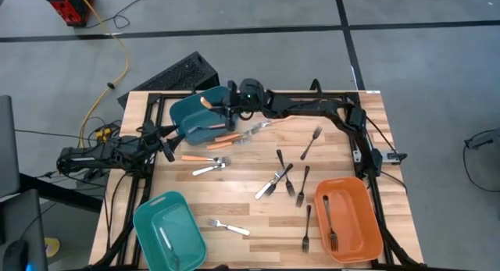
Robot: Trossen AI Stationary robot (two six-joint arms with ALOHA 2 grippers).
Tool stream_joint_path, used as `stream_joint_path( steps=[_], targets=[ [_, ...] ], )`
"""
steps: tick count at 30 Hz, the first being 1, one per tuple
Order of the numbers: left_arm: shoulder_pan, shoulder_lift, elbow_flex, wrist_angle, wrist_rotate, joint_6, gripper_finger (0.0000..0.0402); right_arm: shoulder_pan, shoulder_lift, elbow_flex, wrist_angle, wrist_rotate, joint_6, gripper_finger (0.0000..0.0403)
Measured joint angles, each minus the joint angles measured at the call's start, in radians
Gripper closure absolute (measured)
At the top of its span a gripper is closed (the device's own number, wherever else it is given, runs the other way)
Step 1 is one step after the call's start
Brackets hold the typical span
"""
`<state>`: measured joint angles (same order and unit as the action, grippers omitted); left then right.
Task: Sort silverware by color (type)
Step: Put the orange fork into the blue bin
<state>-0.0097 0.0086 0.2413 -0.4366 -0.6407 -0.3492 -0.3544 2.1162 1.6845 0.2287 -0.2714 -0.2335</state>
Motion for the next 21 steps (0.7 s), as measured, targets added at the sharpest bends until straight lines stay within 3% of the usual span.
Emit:
stream_joint_path(
  steps=[6, 21],
  targets=[
    [0.0, 0.0, 0.0, 0.0, 0.0, -0.001, 0.0167, -0.019, -0.001, 0.087, -0.158, -0.004, -0.063, 0.0323],
    [0.0, 0.0, 0.0, 0.0, -0.003, -0.003, 0.0167, -0.053, 0.031, 0.096, -0.003, -0.118, -0.043, 0.0323]
  ],
)
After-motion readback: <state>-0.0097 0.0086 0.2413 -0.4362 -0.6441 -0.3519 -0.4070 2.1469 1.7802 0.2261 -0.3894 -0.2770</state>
